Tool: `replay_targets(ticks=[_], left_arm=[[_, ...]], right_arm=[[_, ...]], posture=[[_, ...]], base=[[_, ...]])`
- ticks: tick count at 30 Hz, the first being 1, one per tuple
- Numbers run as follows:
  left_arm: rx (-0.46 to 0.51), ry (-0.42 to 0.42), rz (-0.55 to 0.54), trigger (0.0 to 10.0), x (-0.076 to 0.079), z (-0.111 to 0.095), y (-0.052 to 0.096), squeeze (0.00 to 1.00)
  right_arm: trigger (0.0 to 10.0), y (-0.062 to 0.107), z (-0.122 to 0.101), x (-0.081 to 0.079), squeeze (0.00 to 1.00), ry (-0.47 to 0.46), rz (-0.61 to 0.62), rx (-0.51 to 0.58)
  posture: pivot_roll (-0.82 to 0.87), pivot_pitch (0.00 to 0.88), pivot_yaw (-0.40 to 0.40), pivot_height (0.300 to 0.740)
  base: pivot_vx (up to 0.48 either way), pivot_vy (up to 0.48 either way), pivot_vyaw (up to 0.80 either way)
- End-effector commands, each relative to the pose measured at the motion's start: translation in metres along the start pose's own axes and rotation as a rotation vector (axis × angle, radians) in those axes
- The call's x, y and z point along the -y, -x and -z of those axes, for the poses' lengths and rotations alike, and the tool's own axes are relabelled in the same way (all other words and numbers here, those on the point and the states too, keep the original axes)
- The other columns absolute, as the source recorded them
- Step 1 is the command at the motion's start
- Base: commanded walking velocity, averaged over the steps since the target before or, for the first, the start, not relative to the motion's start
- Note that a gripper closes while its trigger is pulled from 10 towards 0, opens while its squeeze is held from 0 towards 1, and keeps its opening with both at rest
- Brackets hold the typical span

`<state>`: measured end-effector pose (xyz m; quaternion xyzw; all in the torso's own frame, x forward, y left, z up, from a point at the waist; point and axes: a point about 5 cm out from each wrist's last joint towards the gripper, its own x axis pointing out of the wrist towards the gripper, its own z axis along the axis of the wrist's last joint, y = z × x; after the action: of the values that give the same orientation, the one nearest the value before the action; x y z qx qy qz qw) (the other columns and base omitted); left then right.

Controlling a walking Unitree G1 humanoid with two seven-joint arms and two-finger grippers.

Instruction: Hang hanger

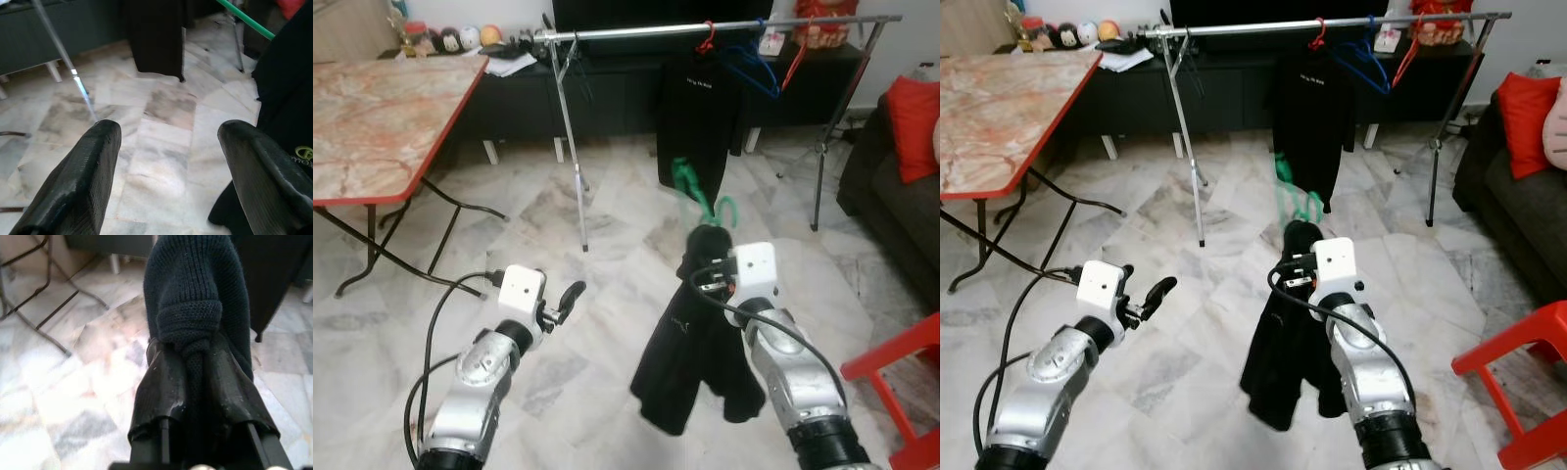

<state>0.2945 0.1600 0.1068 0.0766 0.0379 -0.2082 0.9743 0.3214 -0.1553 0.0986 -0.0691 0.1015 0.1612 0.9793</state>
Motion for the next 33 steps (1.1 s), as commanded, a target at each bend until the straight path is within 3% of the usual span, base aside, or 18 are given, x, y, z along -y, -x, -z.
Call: replay_targets(ticks=[1,4,8,11,12,16,26,33], left_arm=[[-0.018,-0.011,0.073,10.0,0.003,-0.001,-0.002,0.0],[-0.101,-0.036,0.18,10.0,0.003,0.01,0.0,0.0],[-0.16,-0.078,0.24,10.0,0.006,0.021,0.001,0.0],[-0.165,-0.046,0.225,10.0,0.006,0.025,-0.002,0.0],[-0.156,-0.028,0.227,10.0,0.009,0.025,-0.005,0.0],[-0.147,-0.02,0.242,10.0,0.015,0.024,-0.009,0.0],[-0.158,0.011,0.246,10.0,0.018,0.032,-0.011,0.0],[-0.184,0.038,0.22,10.0,0.016,0.046,0.001,0.0]], right_arm=[[10.0,-0.004,-0.012,0.0,0.0,0.068,-0.072,0.012],[10.0,-0.008,-0.024,0.01,0.0,0.174,-0.181,-0.049],[10.0,-0.012,-0.034,0.009,0.0,0.199,-0.25,-0.068],[10.0,-0.013,-0.052,-0.003,0.0,0.234,-0.385,-0.068],[10.0,-0.01,-0.058,-0.014,0.0,0.254,-0.48,-0.056],[10.0,0.0,-0.065,-0.032,0.0,0.332,-0.662,-0.031],[10.0,0.004,-0.073,-0.042,0.0,0.388,-0.767,-0.034],[10.0,0.01,-0.074,-0.043,0.0,0.409,-0.809,-0.049]], posture=[[-0.02,0.006,0.006,0.74],[-0.02,0.001,-0.001,0.74],[-0.03,0.004,-0.008,0.74],[-0.03,0.004,-0.008,0.74],[-0.03,0.004,-0.008,0.74],[-0.04,0.013,-0.024,0.74],[-0.04,0.009,-0.032,0.74],[-0.04,0.005,-0.044,0.74]], base=[[0.0,0.0,0.0],[0.0,0.0,0.0],[0.0,0.0,0.0],[0.0,0.0,0.0],[0.0,0.0,0.0],[0.0,0.0,0.0],[0.0,0.0,0.0],[0.0,0.0,0.0]])
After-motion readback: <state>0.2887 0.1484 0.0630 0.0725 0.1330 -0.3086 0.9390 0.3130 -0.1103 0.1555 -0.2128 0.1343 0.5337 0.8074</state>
